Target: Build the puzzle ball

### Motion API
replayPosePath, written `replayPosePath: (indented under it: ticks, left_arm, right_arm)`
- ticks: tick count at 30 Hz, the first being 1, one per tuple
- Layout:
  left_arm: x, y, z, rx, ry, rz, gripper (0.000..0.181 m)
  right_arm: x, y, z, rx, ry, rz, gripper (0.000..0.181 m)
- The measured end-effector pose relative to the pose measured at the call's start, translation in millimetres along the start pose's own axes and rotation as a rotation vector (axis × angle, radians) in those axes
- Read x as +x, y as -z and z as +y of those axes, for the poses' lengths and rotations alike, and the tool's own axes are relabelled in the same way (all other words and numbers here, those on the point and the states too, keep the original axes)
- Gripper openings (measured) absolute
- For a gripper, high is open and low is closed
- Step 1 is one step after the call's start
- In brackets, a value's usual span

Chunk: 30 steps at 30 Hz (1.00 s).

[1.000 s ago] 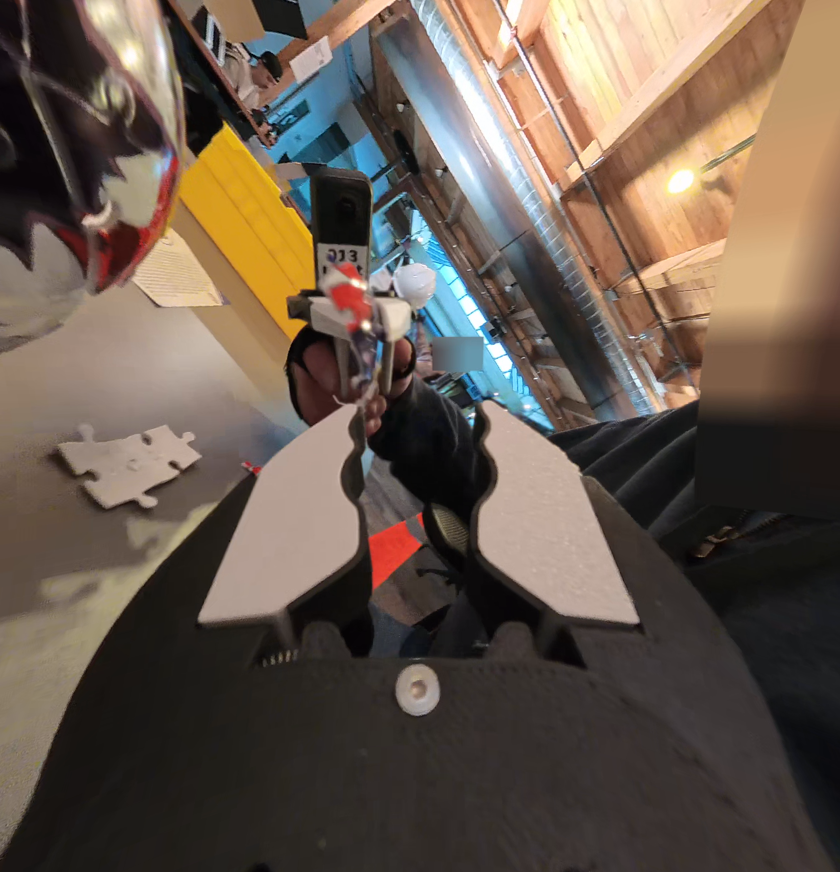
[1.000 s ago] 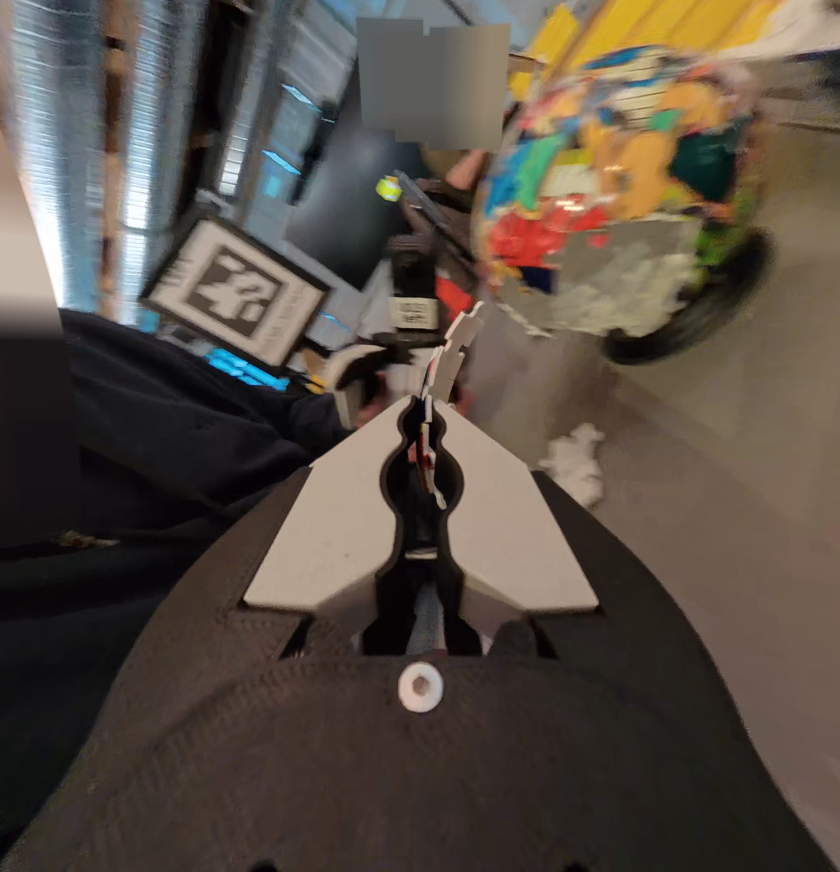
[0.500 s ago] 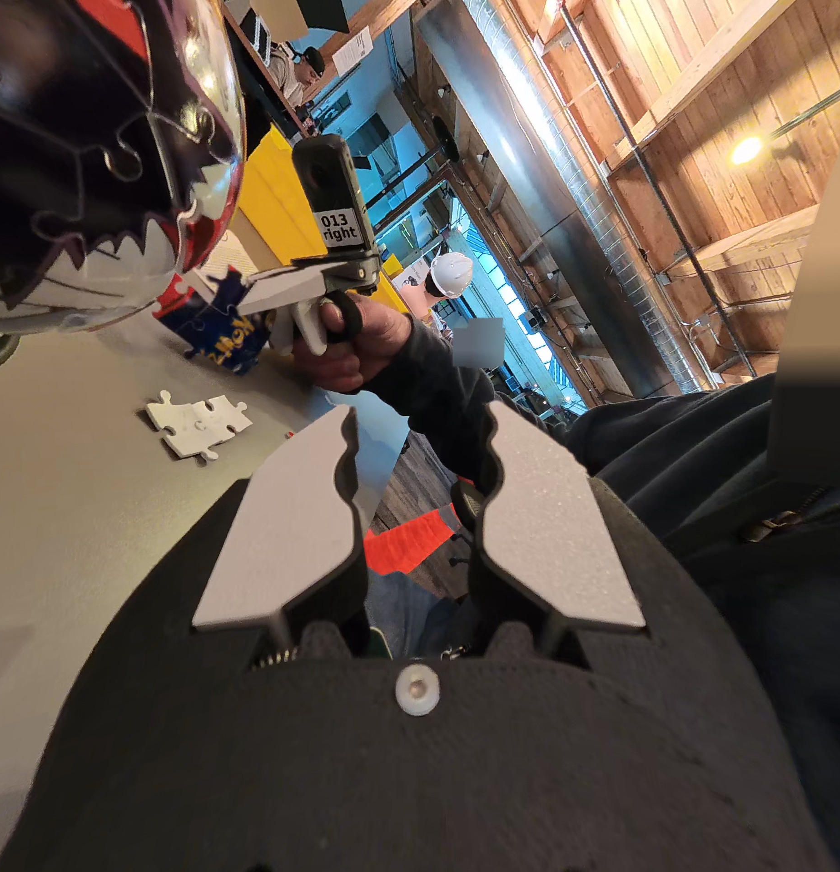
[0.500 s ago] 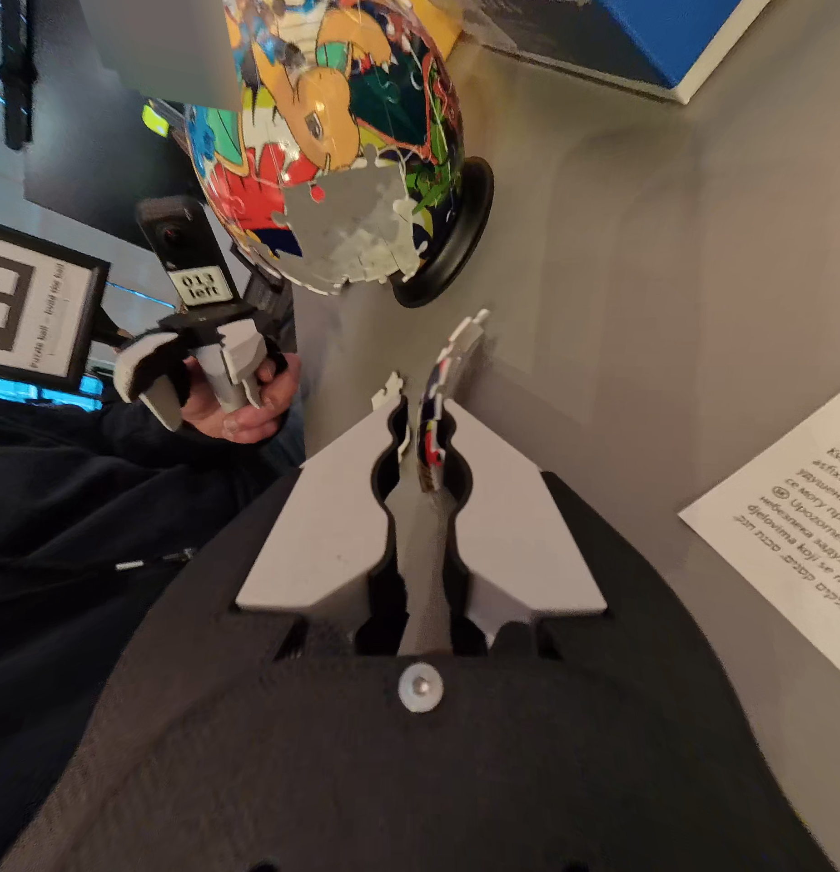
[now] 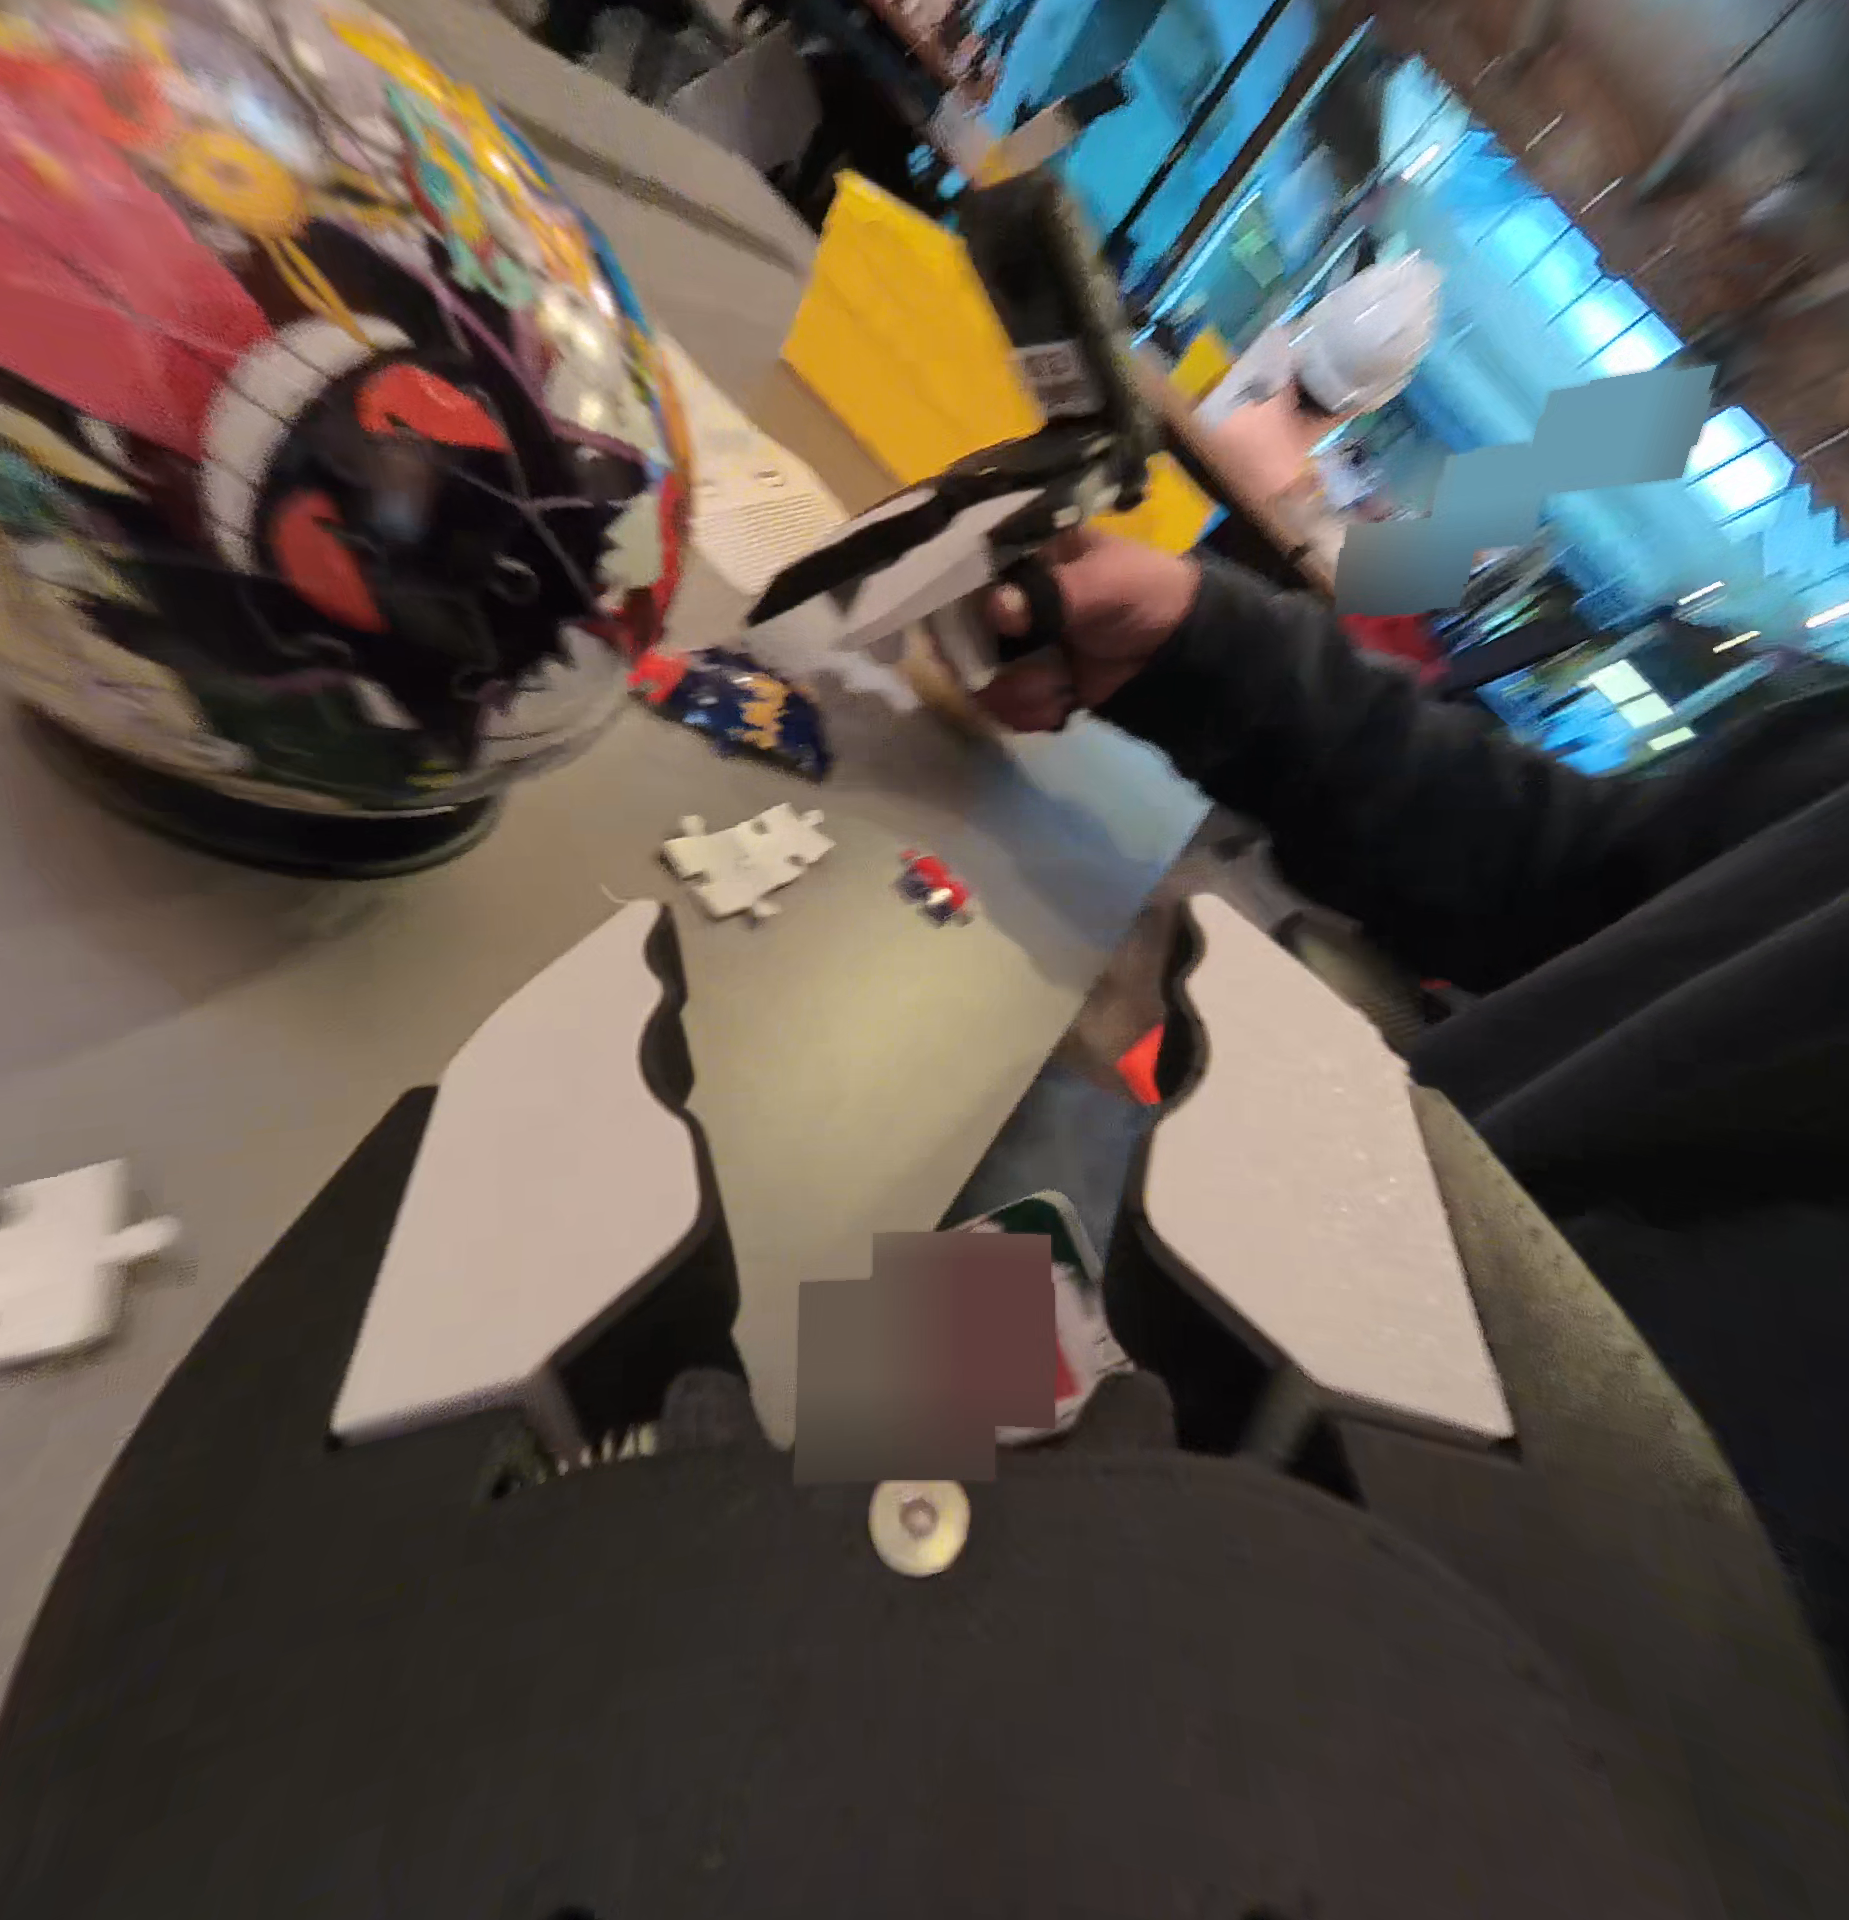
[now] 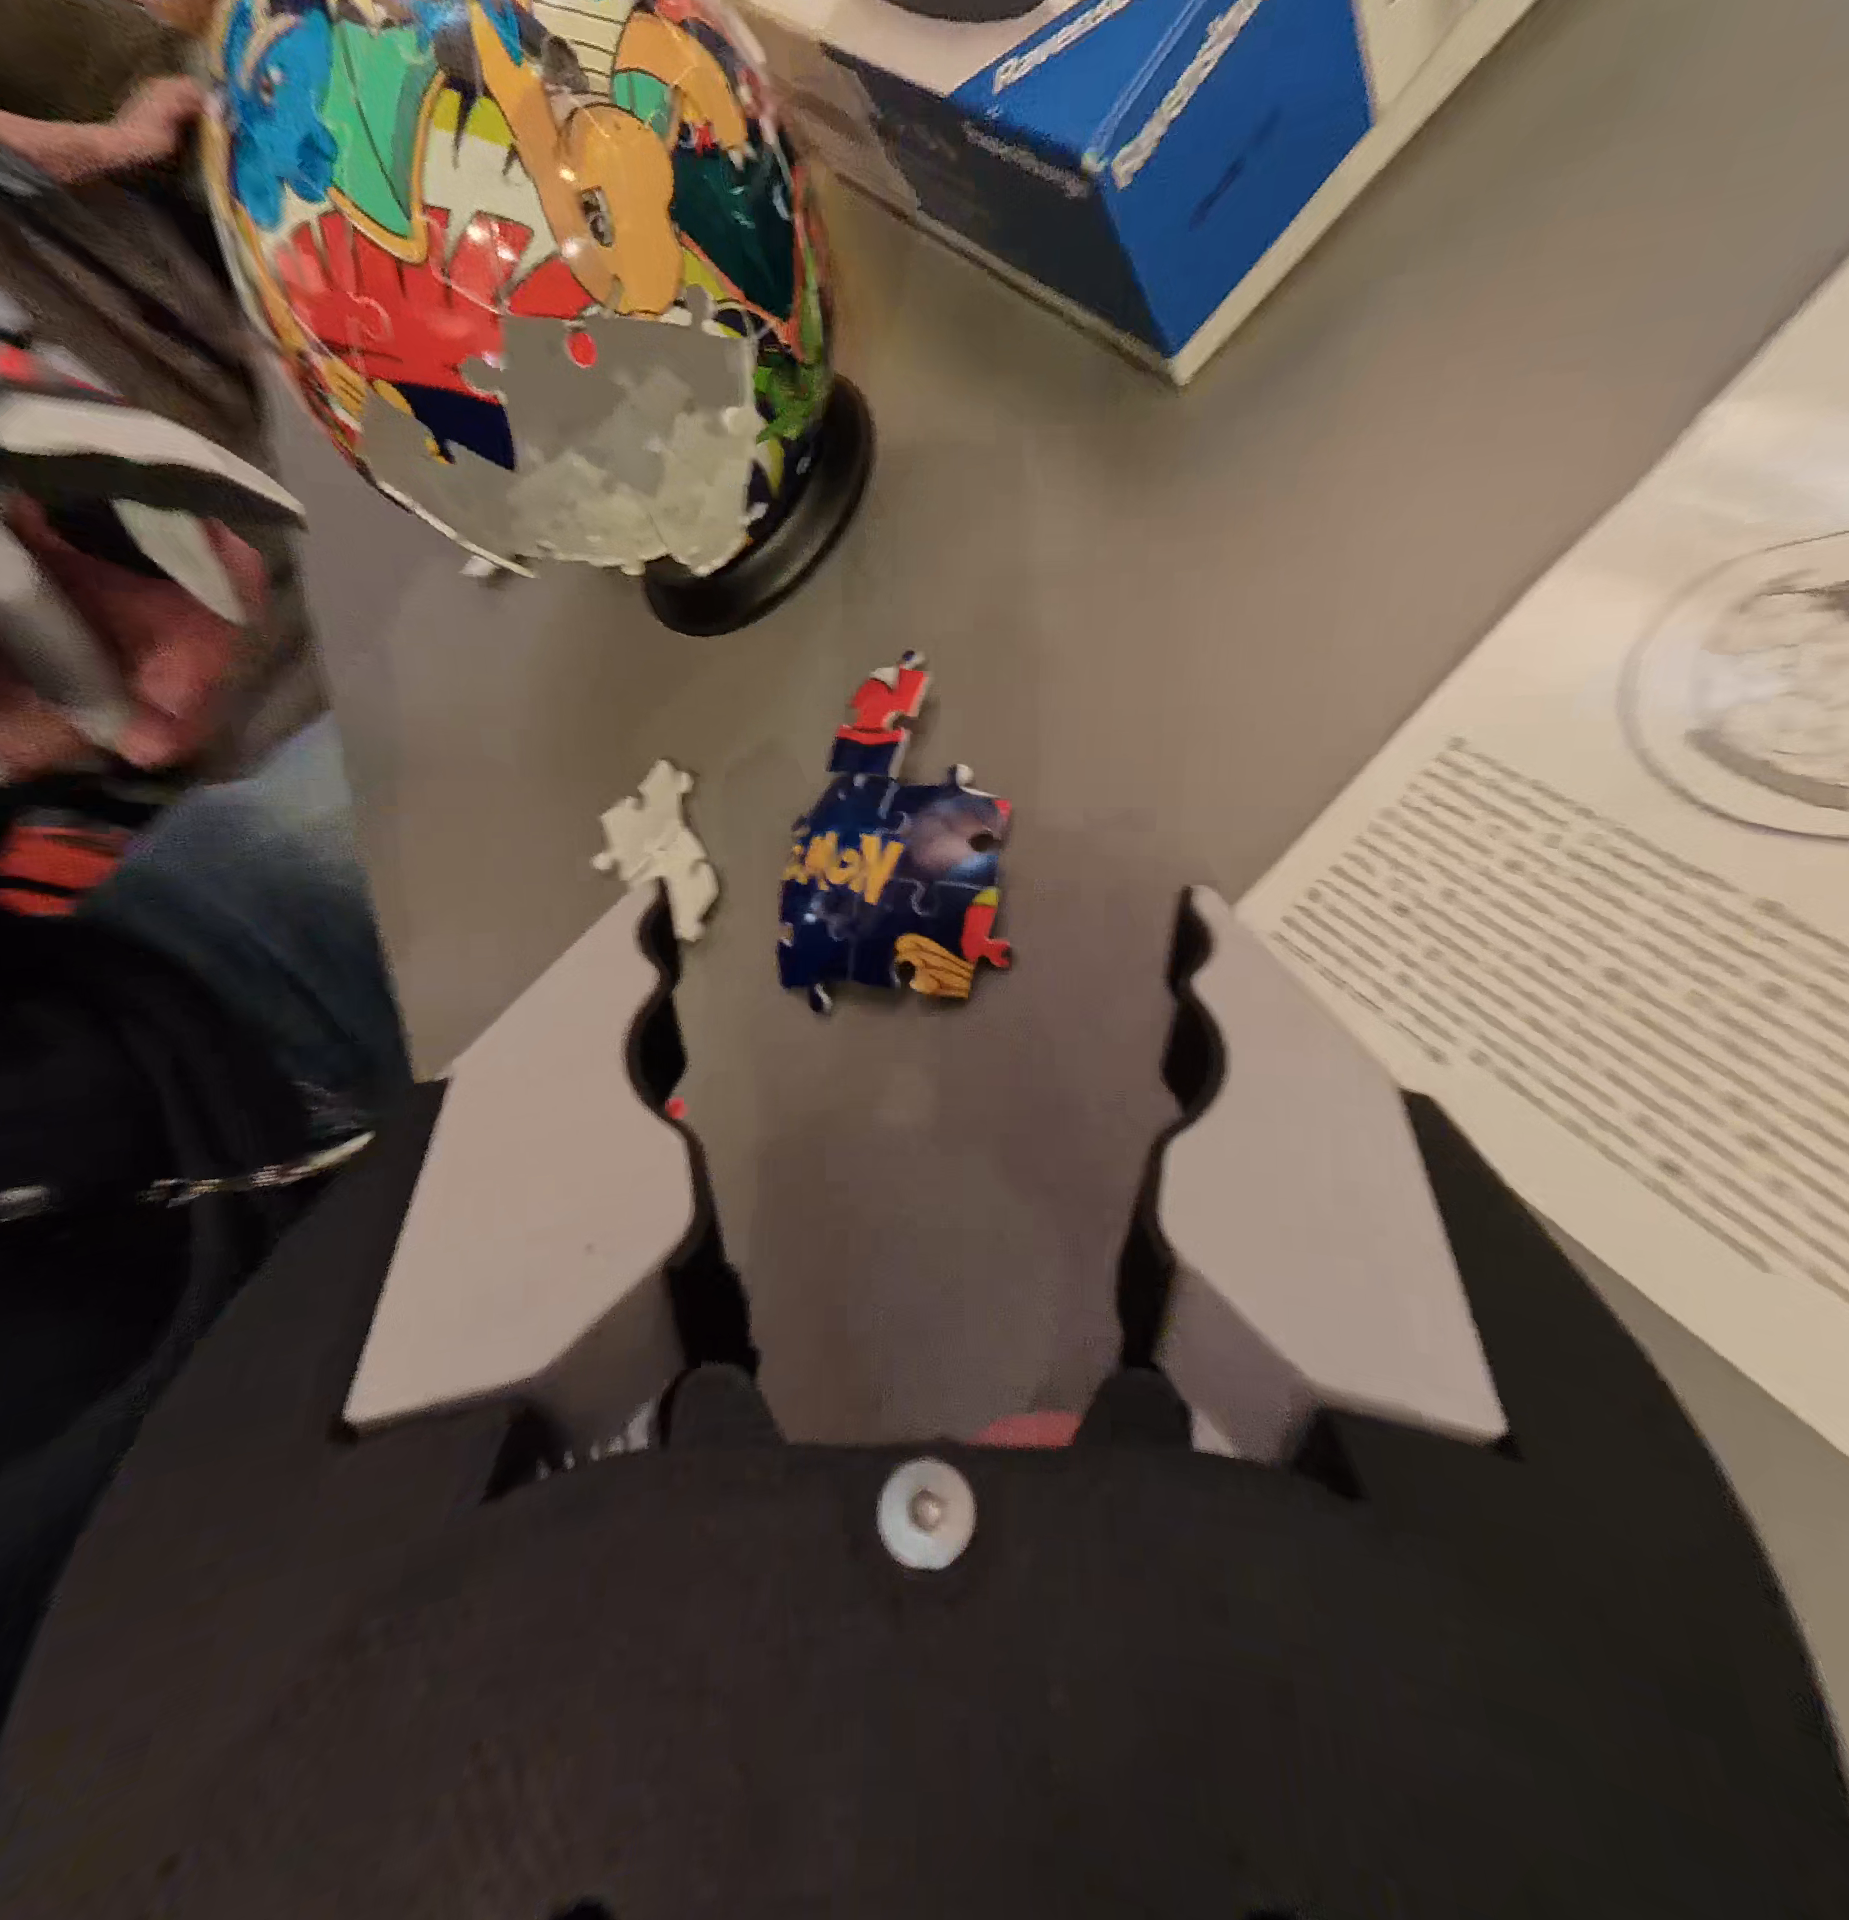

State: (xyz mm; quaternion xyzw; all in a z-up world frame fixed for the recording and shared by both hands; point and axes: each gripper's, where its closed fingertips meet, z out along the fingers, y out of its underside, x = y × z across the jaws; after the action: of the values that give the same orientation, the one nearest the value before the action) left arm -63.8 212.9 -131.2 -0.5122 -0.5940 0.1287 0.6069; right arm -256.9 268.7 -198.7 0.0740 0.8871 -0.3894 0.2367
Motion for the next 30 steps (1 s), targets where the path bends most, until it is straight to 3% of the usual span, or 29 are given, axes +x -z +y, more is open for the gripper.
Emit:
replayPosePath:
  ticks: [4,8,9,12,16,19,23,28,30]
  left_arm:
    - [-39.0,36.3,-1.3,-0.204,-0.234,-0.305,0.104]
    - [-97.3,78.7,-13.0,-0.312,-0.329,-0.567,0.1]
    - [-107.7,85.2,-16.3,-0.314,-0.342,-0.593,0.096]
    - [-144.6,100.7,-17.8,-0.335,-0.381,-0.674,0.088]
    - [-181.7,110.1,2.1,-0.38,-0.316,-0.704,0.085]
    - [-193.9,111.8,18.5,-0.421,-0.269,-0.709,0.107]
    - [-194.5,109.0,17.8,-0.401,-0.27,-0.722,0.109]
    - [-200.9,111.5,15.1,-0.371,-0.214,-0.799,0.115]
    - [-204.8,115.7,12.4,-0.337,-0.17,-0.861,0.109]
  right_arm:
    - [26.7,20.7,16.2,-0.058,0.189,0.274,0.138]
    - [55.1,32.3,37.0,-0.14,0.276,0.431,0.149]
    - [60.5,33.5,40.4,-0.152,0.276,0.467,0.134]
    - [58.8,30.5,38.8,-0.116,0.249,0.462,0.121]
    - [54.6,23.3,42.1,-0.109,0.234,0.459,0.143]
    - [50.7,19.2,38.2,-0.08,0.221,0.476,0.135]
    - [48.6,16.6,38.3,-0.108,0.194,0.48,0.148]
    - [47.2,14.1,29.4,-0.041,0.209,0.541,0.106]
    - [57.4,20.1,24.8,0.019,0.098,0.604,0.089]
